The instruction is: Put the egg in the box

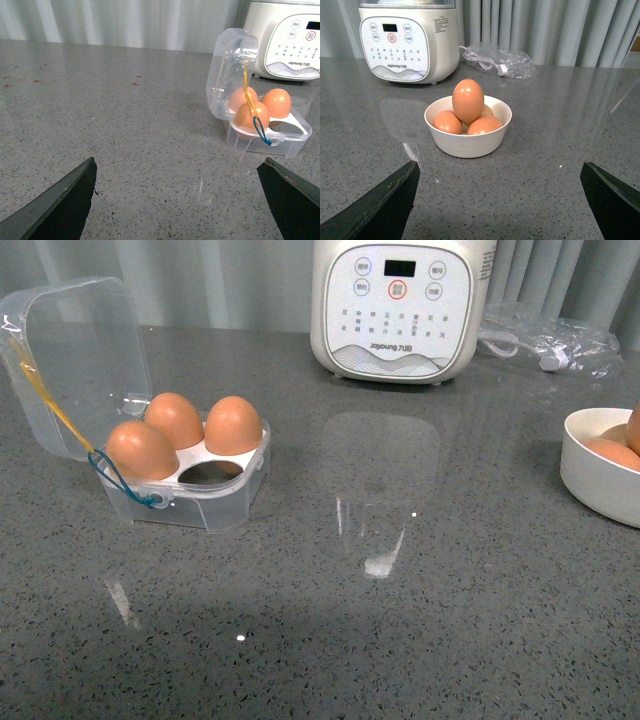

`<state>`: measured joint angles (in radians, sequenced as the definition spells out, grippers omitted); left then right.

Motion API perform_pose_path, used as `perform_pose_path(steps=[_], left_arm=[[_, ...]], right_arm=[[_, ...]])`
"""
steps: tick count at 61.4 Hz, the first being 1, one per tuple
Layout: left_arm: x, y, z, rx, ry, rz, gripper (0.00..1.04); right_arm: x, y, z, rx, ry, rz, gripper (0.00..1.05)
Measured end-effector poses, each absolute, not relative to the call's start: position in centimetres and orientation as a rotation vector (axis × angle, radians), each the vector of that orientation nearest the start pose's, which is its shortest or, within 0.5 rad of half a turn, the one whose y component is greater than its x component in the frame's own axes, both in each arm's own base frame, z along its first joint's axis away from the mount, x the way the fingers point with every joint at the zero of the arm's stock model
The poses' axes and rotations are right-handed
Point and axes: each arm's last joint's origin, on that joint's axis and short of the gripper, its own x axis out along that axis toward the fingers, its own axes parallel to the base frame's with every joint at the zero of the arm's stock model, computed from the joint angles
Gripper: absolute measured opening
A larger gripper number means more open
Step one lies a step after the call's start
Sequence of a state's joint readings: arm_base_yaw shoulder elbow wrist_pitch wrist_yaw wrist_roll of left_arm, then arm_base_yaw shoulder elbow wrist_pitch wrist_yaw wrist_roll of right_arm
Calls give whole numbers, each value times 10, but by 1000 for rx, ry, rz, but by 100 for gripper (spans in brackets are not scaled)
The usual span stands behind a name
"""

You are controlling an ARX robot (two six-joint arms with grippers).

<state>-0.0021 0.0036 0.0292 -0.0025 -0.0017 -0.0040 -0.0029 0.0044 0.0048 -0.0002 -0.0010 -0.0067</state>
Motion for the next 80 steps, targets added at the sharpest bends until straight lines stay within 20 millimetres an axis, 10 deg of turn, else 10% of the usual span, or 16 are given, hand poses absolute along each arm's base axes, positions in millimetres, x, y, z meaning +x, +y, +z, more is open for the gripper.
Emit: perform_pose_path(steps=[80], left_arm=[[96,0,173,-4,-23,-1,98]], right_arm=[[99,1,160,-70,113,71,98]])
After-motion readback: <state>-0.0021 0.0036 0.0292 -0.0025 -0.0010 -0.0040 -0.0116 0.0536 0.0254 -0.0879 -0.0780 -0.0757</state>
